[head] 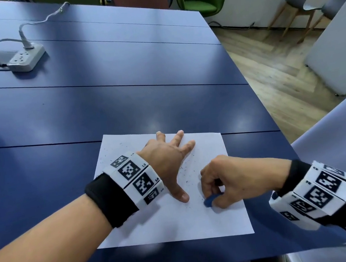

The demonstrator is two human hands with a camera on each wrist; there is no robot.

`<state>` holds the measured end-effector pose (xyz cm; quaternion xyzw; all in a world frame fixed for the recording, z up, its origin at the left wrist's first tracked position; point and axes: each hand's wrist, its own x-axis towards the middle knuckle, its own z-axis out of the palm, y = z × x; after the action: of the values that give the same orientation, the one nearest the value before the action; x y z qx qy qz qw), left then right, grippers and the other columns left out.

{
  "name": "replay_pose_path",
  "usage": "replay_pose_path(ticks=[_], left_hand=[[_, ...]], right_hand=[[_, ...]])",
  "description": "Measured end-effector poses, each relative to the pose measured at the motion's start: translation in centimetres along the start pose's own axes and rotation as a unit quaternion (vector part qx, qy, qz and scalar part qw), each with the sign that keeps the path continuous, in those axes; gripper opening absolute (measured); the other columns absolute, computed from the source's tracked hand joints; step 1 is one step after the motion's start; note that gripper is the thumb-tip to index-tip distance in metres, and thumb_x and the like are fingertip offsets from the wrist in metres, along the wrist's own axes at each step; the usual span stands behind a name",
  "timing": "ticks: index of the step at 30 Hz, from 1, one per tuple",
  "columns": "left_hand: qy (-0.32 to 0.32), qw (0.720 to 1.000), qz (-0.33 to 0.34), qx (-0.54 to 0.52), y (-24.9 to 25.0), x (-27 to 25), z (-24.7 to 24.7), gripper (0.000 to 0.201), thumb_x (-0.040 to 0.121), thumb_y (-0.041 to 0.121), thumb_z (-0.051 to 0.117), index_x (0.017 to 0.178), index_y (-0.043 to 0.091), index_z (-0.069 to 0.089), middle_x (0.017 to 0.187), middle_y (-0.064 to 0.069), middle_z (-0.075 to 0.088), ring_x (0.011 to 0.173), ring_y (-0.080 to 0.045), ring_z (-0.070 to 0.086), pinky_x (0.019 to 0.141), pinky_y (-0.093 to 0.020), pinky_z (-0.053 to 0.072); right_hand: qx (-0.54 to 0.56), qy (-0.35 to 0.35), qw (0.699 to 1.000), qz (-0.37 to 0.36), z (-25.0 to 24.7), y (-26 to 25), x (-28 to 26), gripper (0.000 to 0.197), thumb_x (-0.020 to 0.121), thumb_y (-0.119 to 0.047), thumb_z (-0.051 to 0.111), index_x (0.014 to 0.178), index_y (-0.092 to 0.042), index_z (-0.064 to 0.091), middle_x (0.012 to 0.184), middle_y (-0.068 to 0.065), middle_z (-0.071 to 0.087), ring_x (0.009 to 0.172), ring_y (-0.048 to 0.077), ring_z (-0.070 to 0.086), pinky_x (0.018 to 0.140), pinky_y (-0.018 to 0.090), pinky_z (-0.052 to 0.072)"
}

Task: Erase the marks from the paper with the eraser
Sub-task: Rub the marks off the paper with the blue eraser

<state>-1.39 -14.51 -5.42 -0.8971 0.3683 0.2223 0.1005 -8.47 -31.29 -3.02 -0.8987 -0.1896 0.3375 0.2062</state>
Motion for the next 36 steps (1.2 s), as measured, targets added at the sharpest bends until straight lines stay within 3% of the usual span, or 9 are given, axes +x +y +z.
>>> replay_pose_path(ticks=[12, 17, 20, 23, 26, 29, 31, 33, 36], left_hand=[[-0.007, 0.999, -0.023, -0.047, 0.3, -1.9, -0.5, 0.132, 0.056, 0.069, 0.081, 0.155, 0.024, 0.005, 0.164, 0.002, -0.009, 0.148, -0.036, 0.011, 0.109, -0.053, 0.037], [0.018, 0.998, -0.026, -0.047, 1.7, -4.4, 0.1, 0.103, 0.080, 0.059, 0.068, 0.154, 0.012, 0.013, 0.164, -0.003, -0.005, 0.149, -0.030, 0.008, 0.108, -0.051, 0.037], [0.050, 0.998, -0.012, -0.040, 4.1, -6.2, 1.7, 0.095, 0.092, 0.061, 0.047, 0.155, 0.011, -0.002, 0.162, -0.004, -0.018, 0.150, -0.029, -0.009, 0.113, -0.059, 0.023], [0.057, 0.993, 0.031, -0.095, 8.3, -7.1, 4.2, 0.098, 0.080, 0.080, 0.005, 0.156, 0.020, -0.010, 0.157, 0.002, -0.029, 0.147, -0.025, -0.023, 0.116, -0.061, -0.001], [0.043, 0.991, 0.041, -0.121, 10.6, -7.1, 6.9, 0.094, 0.089, 0.078, 0.003, 0.151, 0.015, 0.035, 0.160, -0.001, 0.021, 0.147, -0.030, 0.017, 0.106, -0.064, 0.013], [0.087, 0.989, 0.021, -0.121, 10.1, -7.1, 9.1, 0.080, 0.095, 0.073, 0.017, 0.140, 0.018, 0.055, 0.150, 0.003, 0.045, 0.141, -0.021, 0.036, 0.098, -0.059, 0.023], [0.048, 0.985, -0.012, -0.162, 8.1, -8.5, 8.4, 0.091, 0.085, 0.083, 0.001, 0.155, 0.029, 0.023, 0.163, 0.013, 0.009, 0.148, -0.010, 0.001, 0.107, -0.062, 0.008], [0.044, 0.981, -0.069, -0.178, 5.6, -9.6, 8.4, 0.105, 0.053, 0.087, -0.030, 0.142, 0.033, -0.034, 0.146, 0.019, -0.046, 0.134, -0.008, -0.045, 0.109, -0.063, -0.019], [-0.003, 0.963, -0.169, -0.213, 2.9, -11.2, 7.5, 0.119, 0.031, 0.084, -0.042, 0.132, 0.021, -0.045, 0.136, 0.006, -0.058, 0.133, -0.016, -0.046, 0.111, -0.059, -0.018]], right_hand=[[-0.023, 0.339, 0.934, 0.115, 7.8, -1.3, -4.6, 0.008, 0.093, -0.033, 0.057, 0.092, -0.026, 0.054, 0.096, -0.014, 0.051, 0.086, 0.010, 0.054, 0.075, 0.023, 0.047], [0.020, 0.373, 0.916, 0.144, 11.5, -2.6, -5.2, 0.016, 0.087, -0.030, 0.056, 0.100, -0.022, 0.059, 0.110, -0.014, 0.060, 0.107, 0.012, 0.053, 0.099, 0.029, 0.041], [0.040, 0.303, 0.935, 0.179, 12.2, -2.5, -5.5, 0.054, 0.080, -0.040, 0.037, 0.132, -0.028, 0.046, 0.128, -0.030, 0.044, 0.132, -0.011, 0.018, 0.123, 0.035, 0.007], [0.039, 0.241, 0.952, 0.184, 11.9, -2.2, -6.0, 0.076, 0.079, -0.043, 0.022, 0.151, -0.032, 0.002, 0.128, -0.051, 0.013, 0.123, -0.033, -0.017, 0.120, 0.037, -0.014], [0.032, 0.204, 0.959, 0.193, 11.4, -2.0, -6.2, 0.090, 0.069, -0.032, 0.028, 0.152, -0.027, -0.009, 0.136, -0.042, -0.016, 0.112, -0.037, -0.028, 0.117, 0.040, -0.022], [0.049, 0.211, 0.957, 0.192, 11.6, -1.8, -6.3, 0.087, 0.073, -0.033, 0.031, 0.152, -0.032, -0.003, 0.150, -0.037, 0.003, 0.120, -0.035, -0.024, 0.118, 0.041, -0.020], [0.080, 0.238, 0.951, 0.182, 12.0, -1.6, -6.4, 0.079, 0.080, -0.035, 0.036, 0.151, -0.037, 0.001, 0.137, -0.038, 0.032, 0.127, -0.032, -0.015, 0.119, 0.041, -0.017], [0.094, 0.251, 0.947, 0.177, 12.0, -1.6, -6.4, 0.074, 0.092, -0.030, 0.044, 0.149, -0.040, -0.002, 0.118, -0.040, 0.039, 0.124, -0.035, -0.013, 0.117, 0.036, -0.021], [0.086, 0.257, 0.947, 0.172, 12.0, -1.5, -6.3, 0.081, 0.095, -0.022, 0.053, 0.148, -0.039, -0.006, 0.112, -0.049, 0.027, 0.117, -0.039, -0.014, 0.114, 0.031, -0.023]])
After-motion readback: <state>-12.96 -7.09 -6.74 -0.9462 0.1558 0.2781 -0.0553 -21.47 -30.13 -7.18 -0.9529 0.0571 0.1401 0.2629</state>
